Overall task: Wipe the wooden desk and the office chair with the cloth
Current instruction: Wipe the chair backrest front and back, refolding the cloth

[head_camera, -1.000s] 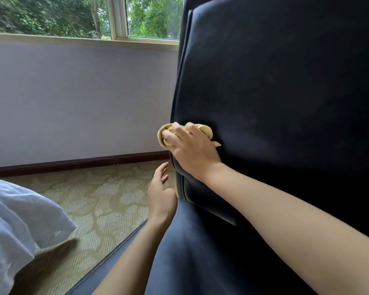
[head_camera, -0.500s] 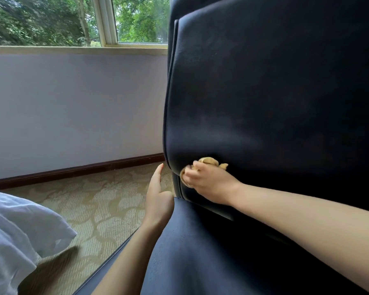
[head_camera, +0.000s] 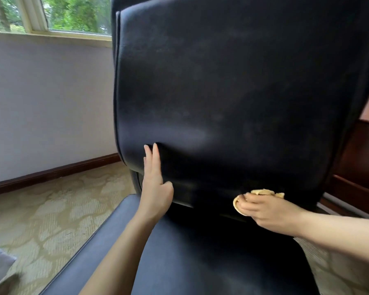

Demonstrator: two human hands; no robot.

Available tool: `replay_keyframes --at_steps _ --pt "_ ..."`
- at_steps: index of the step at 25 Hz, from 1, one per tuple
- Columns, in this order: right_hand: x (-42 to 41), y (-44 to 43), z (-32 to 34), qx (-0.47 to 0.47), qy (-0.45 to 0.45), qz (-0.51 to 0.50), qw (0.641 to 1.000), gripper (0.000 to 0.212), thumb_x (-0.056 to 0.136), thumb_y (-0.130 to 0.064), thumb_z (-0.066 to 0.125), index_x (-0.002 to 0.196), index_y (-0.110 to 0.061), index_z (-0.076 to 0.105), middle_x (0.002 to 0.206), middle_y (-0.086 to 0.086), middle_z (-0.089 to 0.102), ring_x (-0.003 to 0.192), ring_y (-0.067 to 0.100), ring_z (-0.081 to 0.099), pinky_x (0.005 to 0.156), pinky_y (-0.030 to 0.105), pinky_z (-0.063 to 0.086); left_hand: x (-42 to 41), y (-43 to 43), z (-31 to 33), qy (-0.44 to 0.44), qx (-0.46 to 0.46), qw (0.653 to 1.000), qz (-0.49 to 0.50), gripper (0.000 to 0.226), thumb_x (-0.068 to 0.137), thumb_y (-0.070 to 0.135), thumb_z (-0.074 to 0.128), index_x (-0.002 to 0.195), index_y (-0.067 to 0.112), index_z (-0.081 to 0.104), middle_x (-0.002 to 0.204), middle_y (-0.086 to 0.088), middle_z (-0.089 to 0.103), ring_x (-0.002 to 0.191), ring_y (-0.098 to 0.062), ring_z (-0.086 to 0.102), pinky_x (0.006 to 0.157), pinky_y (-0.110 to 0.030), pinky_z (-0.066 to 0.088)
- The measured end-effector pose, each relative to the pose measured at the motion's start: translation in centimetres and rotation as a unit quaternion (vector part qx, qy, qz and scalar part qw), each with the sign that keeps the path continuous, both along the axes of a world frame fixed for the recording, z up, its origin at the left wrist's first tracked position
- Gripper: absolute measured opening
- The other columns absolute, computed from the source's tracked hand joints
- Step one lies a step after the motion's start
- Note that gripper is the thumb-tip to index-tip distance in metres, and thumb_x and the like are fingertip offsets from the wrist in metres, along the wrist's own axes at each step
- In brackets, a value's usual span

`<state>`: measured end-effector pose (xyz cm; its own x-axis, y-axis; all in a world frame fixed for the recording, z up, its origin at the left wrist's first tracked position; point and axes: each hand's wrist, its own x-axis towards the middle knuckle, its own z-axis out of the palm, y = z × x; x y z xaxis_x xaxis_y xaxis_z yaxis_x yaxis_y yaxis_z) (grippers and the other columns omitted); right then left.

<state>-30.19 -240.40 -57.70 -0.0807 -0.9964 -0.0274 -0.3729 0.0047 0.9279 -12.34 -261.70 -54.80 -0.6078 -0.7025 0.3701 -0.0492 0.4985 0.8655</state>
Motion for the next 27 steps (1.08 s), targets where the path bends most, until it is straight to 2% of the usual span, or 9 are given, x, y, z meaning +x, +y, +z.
replay_keyframes --at_steps 2,4,7,10,12,15,19,23,27 --pt "-1.1 2.5 0.7 -0.046 -0.151 -0.004 0.988 0.043 0.1 -0.017 0.011 0.12 -0.029 0.047 0.09 -0.004 0.071 0.085 0.008 0.065 0.07 0.013 0.05 -0.8 0.4 0.0 -0.016 -0.008 1.0 0.002 0.098 0.076 -0.018 0.036 0.149 0.032 -0.005 0.153 0.015 -0.023 0.144 -0.009 -0.013 0.11 -0.018 0.006" --pt "-1.1 3.2 1.4 -0.162 -0.143 0.055 0.975 0.047 0.1 -0.015 -0.005 0.144 -0.023 0.012 0.085 -0.018 0.068 0.076 -0.002 0.066 0.063 0.013 0.052 -1.2 0.4 0.1 -0.028 -0.009 1.0 -0.001 0.101 0.076 -0.017 0.036 0.148 0.035 -0.01 0.154 0.012 -0.024 0.144 -0.012 -0.015 0.103 -0.016 0.007" --pt "-0.4 2.5 4.6 -0.338 -0.04 0.098 0.935 0.038 0.099 -0.002 0.015 0.118 0.0 0.048 0.102 0.005 0.062 0.087 0.02 0.068 0.078 0.026 0.05 -1.1 -0.4 0.2 -0.059 -0.037 0.998 -0.003 0.104 0.074 -0.016 0.037 0.147 0.036 -0.015 0.155 0.011 -0.024 0.144 -0.015 -0.014 0.096 -0.016 0.016" --pt "0.8 1.6 10.2 -0.187 0.048 0.192 0.962 0.031 0.085 0.007 0.036 0.097 -0.006 0.061 0.105 0.006 0.043 0.091 0.026 0.043 0.069 0.038 0.027 -1.0 -0.6 0.4 -0.082 -0.056 0.995 -0.012 0.102 0.073 -0.016 0.036 0.148 0.033 -0.016 0.155 0.008 -0.025 0.145 -0.019 -0.013 0.098 -0.02 0.015" --pt "0.9 0.8 14.5 -0.264 0.017 0.204 0.942 0.027 0.075 0.007 0.048 0.084 -0.01 0.066 0.1 0.003 0.041 0.082 0.025 0.039 0.062 0.035 0.012 -0.7 -0.7 0.5 -0.094 -0.062 0.993 -0.019 0.102 0.074 -0.016 0.035 0.147 0.033 -0.016 0.154 0.008 -0.026 0.144 -0.018 -0.013 0.098 -0.02 0.015" --pt "0.3 -2.2 17.8 -0.416 -0.05 0.198 0.886 0.036 0.073 0.012 0.055 0.095 -0.01 0.072 0.12 0.005 0.058 0.097 0.035 0.058 0.075 0.041 0.04 -0.3 -1.0 0.6 -0.101 -0.054 0.993 -0.035 0.102 0.076 -0.017 0.034 0.146 0.036 -0.016 0.153 0.011 -0.026 0.144 -0.013 -0.015 0.1 -0.018 0.012" --pt "1.0 -5.1 16.5 -0.541 -0.106 0.169 0.817 0.038 0.078 0.008 0.058 0.105 -0.015 0.072 0.121 0.002 0.061 0.102 0.034 0.054 0.08 0.041 0.037 -0.5 -0.9 0.9 -0.094 -0.045 0.994 -0.041 0.099 0.078 -0.018 0.034 0.147 0.035 -0.015 0.154 0.01 -0.026 0.143 -0.012 -0.015 0.102 -0.016 0.005" --pt "1.8 -4.5 9.8 -0.481 -0.141 0.218 0.838 0.028 0.08 0.006 0.051 0.09 -0.009 0.072 0.118 0.001 0.058 0.092 0.026 0.042 0.071 0.038 0.033 -0.4 -0.7 0.7 -0.096 -0.05 0.994 -0.034 0.099 0.078 -0.018 0.034 0.147 0.033 -0.013 0.154 0.01 -0.025 0.143 -0.012 -0.015 0.101 -0.015 0.006" --pt "1.3 -0.3 2.7 -0.308 -0.167 0.22 0.91 0.031 0.08 -0.005 0.045 0.083 -0.014 0.075 0.113 -0.001 0.066 0.098 0.023 0.056 0.076 0.036 0.04 -0.1 -0.6 1.3 -0.115 -0.05 0.991 -0.038 0.097 0.079 -0.017 0.035 0.148 0.033 -0.013 0.154 0.009 -0.025 0.144 -0.013 -0.012 0.099 -0.015 0.014"
